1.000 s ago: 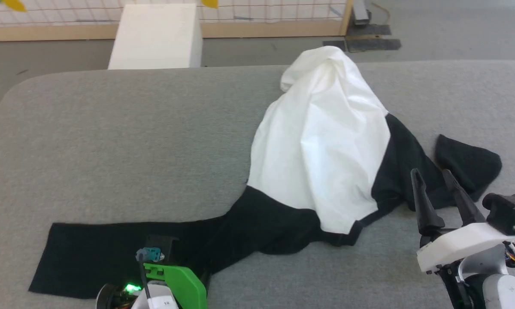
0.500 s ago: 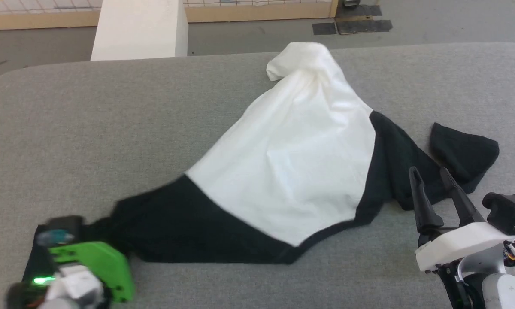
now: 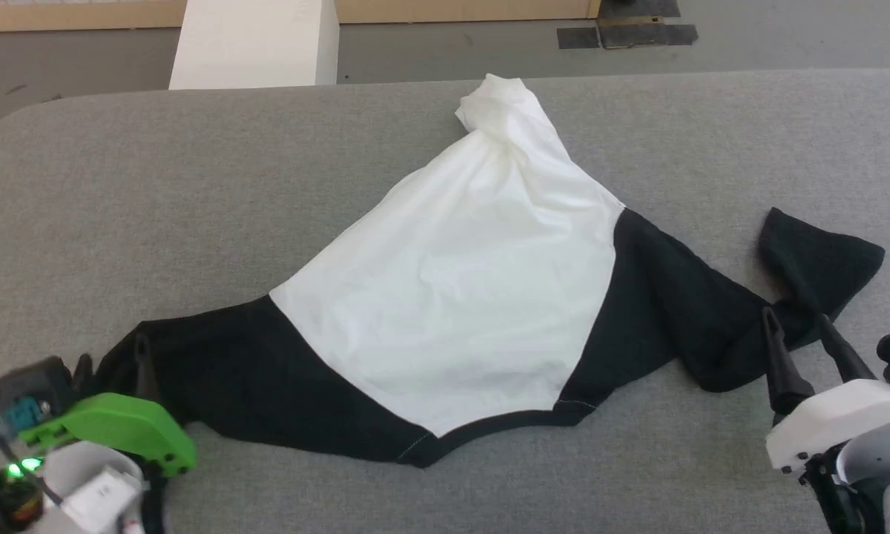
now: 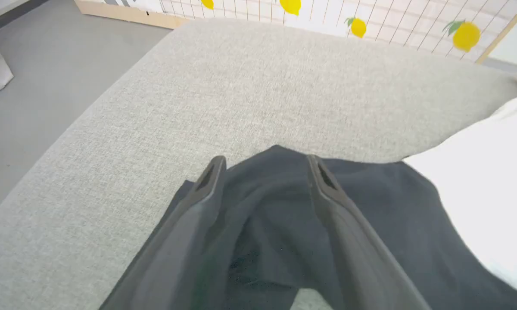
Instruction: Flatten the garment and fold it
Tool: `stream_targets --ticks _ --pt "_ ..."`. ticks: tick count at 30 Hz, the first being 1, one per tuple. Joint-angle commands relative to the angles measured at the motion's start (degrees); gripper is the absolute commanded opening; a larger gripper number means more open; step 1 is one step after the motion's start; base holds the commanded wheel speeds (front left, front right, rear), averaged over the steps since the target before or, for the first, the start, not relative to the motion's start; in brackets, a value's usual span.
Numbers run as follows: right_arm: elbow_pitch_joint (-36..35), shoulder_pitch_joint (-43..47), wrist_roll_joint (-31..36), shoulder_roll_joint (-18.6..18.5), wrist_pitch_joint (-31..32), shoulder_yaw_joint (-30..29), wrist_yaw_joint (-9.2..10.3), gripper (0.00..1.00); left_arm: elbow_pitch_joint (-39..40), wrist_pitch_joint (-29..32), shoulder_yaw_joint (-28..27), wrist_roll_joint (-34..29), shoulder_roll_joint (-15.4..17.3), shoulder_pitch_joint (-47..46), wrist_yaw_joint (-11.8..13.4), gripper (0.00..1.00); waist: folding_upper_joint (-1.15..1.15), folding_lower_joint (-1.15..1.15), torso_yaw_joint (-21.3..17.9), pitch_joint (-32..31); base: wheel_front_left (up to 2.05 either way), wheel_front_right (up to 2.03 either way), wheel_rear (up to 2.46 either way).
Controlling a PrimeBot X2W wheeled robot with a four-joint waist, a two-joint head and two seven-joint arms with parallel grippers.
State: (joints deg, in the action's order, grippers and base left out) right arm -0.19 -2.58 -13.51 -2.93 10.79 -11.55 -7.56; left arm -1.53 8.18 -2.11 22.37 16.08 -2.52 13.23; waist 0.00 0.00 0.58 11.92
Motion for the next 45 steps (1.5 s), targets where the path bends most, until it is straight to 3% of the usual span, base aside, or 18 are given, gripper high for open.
stream_targets --ticks 1,9,16,17,19,20,25,29,37,42,43,44,45 --pt "0.07 0.19 0.32 0.05 0.67 -0.64 0.08 1.00 0.19 -3.67 -0.15 0.87 -2.07 -0.38 -0.20 1.00 0.00 0.00 0.35 -0.06 0.00 0.00 0.00" --pt "2.68 0.24 -0.77 0.05 7.21 -4.60 0.08 1.00 -0.37 -20.16 4.56 -1.64 -7.77 1.01 -3.45 1.00 0.00 0.00 3.40 -0.18 0.00 0.00 0.00" --pt "8.58 -4.46 1.11 0.05 15.34 -8.06 0.08 1.00 -0.61 -22.99 6.32 -4.50 -9.27 -1.44 -5.38 1.00 0.00 0.00 5.62 0.95 0.00 0.00 0.00" --pt "9.48 -5.39 1.49 0.05 16.58 -8.26 0.08 0.80 -0.62 -23.06 6.42 -4.76 -9.50 -1.71 -5.57 1.00 0.00 0.00 5.84 1.14 0.00 0.00 0.00" --pt "10.47 -6.88 2.60 0.05 18.36 -8.68 0.08 0.18 -0.77 -23.12 6.54 -5.16 -9.81 -2.07 -5.97 1.00 0.00 0.00 6.28 1.45 0.00 0.00 0.00" --pt "10.64 -7.42 3.41 0.05 19.06 -8.99 0.08 0.00 -0.73 -23.13 6.54 -5.36 -9.93 -2.17 -6.14 1.00 0.00 0.00 6.46 1.59 0.00 0.00 0.00" --pt "7.90 -10.96 10.53 -0.20 20.04 -13.96 0.08 0.00 -0.79 -23.16 6.58 -6.01 -10.58 -2.13 -7.14 1.00 0.00 0.00 7.81 2.58 0.00 0.00 0.00" --pt "7.32 -15.64 14.84 -4.78 18.73 -17.17 0.08 0.00 -1.33 -23.17 6.79 -6.25 -10.63 -2.16 -7.98 1.00 0.00 0.00 8.67 3.37 0.00 0.00 0.00" --pt "16.88 -26.98 17.44 -15.90 11.40 -14.46 0.08 0.00 -2.74 -23.17 7.82 -6.65 -10.28 -3.44 -9.49 1.00 0.00 0.00 10.80 5.61 0.00 0.00 0.00" --pt "23.69 -31.88 16.75 -17.83 7.81 -11.31 0.08 0.00 -3.48 -22.42 9.15 -6.43 -10.15 -3.91 -10.58 1.00 0.00 0.00 12.12 6.47 0.00 0.00 0.00" --pt "24.88 -32.29 16.43 -17.88 7.39 -10.69 0.08 0.22 -3.56 -21.82 9.61 -6.17 -10.15 -3.87 -11.04 1.00 0.00 0.00 12.45 6.44 0.00 0.00 0.00" --pt "25.79 -32.46 16.11 -17.97 7.13 -10.25 0.08 0.83 -3.52 -21.31 9.92 -5.95 -10.12 -3.81 -11.37 1.00 0.00 0.00 12.63 6.38 0.00 0.00 0.00" --pt "26.82 -32.34 15.65 -17.95 7.22 -10.06 0.08 1.00 -3.38 -20.60 10.30 -5.89 -10.03 -3.72 -11.60 1.00 0.00 0.00 13.00 6.15 0.00 0.00 0.00"
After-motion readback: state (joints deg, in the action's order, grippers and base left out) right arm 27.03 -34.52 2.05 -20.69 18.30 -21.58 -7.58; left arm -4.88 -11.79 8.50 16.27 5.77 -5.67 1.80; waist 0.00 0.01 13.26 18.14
